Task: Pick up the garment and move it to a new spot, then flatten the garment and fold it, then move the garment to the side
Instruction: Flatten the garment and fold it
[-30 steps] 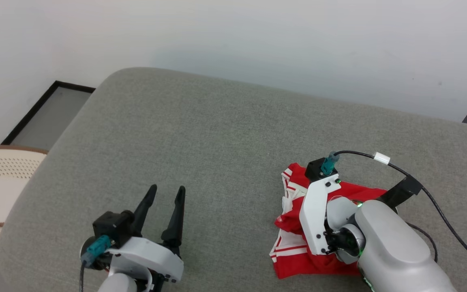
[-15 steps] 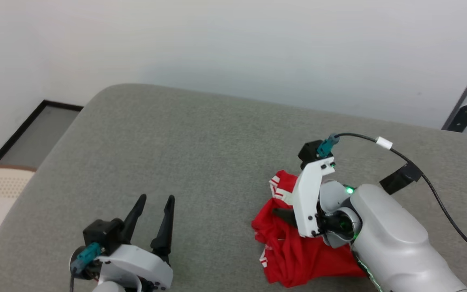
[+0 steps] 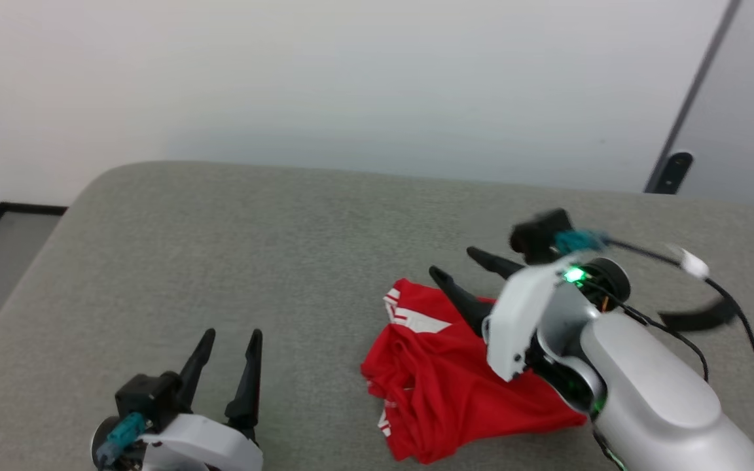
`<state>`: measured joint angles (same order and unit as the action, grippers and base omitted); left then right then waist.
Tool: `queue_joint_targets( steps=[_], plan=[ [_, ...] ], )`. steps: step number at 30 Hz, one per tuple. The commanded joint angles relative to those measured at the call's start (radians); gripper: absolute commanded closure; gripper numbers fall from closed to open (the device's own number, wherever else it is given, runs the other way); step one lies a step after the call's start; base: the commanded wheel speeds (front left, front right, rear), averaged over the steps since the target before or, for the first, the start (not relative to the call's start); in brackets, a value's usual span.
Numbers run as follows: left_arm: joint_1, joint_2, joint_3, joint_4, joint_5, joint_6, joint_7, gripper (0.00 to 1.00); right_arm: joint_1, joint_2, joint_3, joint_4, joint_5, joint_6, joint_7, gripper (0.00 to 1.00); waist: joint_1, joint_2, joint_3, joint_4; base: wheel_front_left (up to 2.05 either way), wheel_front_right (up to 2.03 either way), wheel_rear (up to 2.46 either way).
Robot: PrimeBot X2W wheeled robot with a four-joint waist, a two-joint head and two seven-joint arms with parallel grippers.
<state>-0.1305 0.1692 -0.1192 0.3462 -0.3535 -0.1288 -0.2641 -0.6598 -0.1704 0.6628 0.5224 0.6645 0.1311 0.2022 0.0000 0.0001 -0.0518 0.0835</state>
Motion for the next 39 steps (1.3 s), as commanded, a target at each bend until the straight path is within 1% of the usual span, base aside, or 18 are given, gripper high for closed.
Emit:
queue_joint_targets(
  steps=[1,4,7,8,11,15,20,22,24,27,32,39],
  plan=[
    [0.017,0.000,0.004,-0.008,0.012,0.002,0.000,0.00,0.030,-0.013,0.005,-0.026,-0.014,-0.001,-0.068,0.00,0.0000,-0.0001,0.003,-0.034,0.00,0.00,0.00],
    [0.032,-0.006,0.017,-0.025,0.028,0.004,0.000,0.00,0.088,-0.071,0.002,-0.060,-0.056,-0.001,-0.222,0.00,0.0000,-0.0001,0.006,-0.057,0.00,0.00,0.00],
    [0.049,-0.009,0.034,-0.040,0.036,0.005,0.000,0.00,0.145,-0.102,-0.026,-0.076,-0.101,-0.001,-0.366,0.00,0.0000,-0.0001,0.008,-0.077,0.00,0.00,0.00],
    [0.049,-0.009,0.034,-0.040,0.036,0.005,0.000,0.00,0.145,-0.102,-0.026,-0.076,-0.101,-0.001,-0.366,0.00,0.0000,-0.0001,0.008,-0.077,0.00,0.00,0.00],
    [0.062,-0.009,0.048,-0.059,0.050,0.004,0.000,0.00,0.210,-0.128,-0.065,-0.082,-0.142,-0.001,-0.444,0.00,0.0000,-0.0001,0.011,-0.092,0.00,0.00,0.00],
    [0.083,-0.013,0.067,-0.086,0.069,0.003,0.000,0.00,0.298,-0.139,-0.174,-0.117,-0.188,-0.001,-0.467,0.00,0.0000,-0.0001,0.015,-0.109,0.00,0.00,0.00],
    [0.114,-0.027,0.101,-0.130,0.092,0.002,0.000,0.00,0.447,-0.120,-0.349,-0.207,-0.292,-0.001,-0.468,0.00,0.0000,-0.0001,0.021,-0.121,0.00,0.00,0.00],
    [0.125,-0.036,0.120,-0.140,0.091,0.002,0.000,0.00,0.491,-0.098,-0.421,-0.234,-0.317,-0.001,-0.468,0.00,0.0000,-0.0001,0.022,-0.123,0.00,0.00,0.00],
    [0.137,-0.043,0.140,-0.151,0.090,0.001,0.000,0.00,0.537,-0.088,-0.465,-0.254,-0.344,-0.001,-0.468,0.00,0.0000,-0.0001,0.023,-0.126,0.00,0.00,0.00],
    [0.150,-0.048,0.152,-0.159,0.111,0.000,0.000,0.00,0.582,-0.065,-0.537,-0.273,-0.350,-0.001,-0.468,0.00,0.0000,-0.0001,0.023,-0.127,0.00,0.00,0.00],
    [0.159,-0.048,0.170,-0.166,0.140,-0.001,0.000,0.00,0.616,-0.051,-0.588,-0.294,-0.380,-0.001,-0.468,0.00,0.0000,-0.0001,0.024,-0.126,0.00,0.00,0.00],
    [0.164,-0.048,0.162,-0.191,0.185,-0.002,0.000,0.00,0.623,-0.028,-0.636,-0.303,-0.413,-0.001,-0.468,0.00,0.0000,-0.0001,0.026,-0.121,0.00,0.00,0.00]
  ],
)
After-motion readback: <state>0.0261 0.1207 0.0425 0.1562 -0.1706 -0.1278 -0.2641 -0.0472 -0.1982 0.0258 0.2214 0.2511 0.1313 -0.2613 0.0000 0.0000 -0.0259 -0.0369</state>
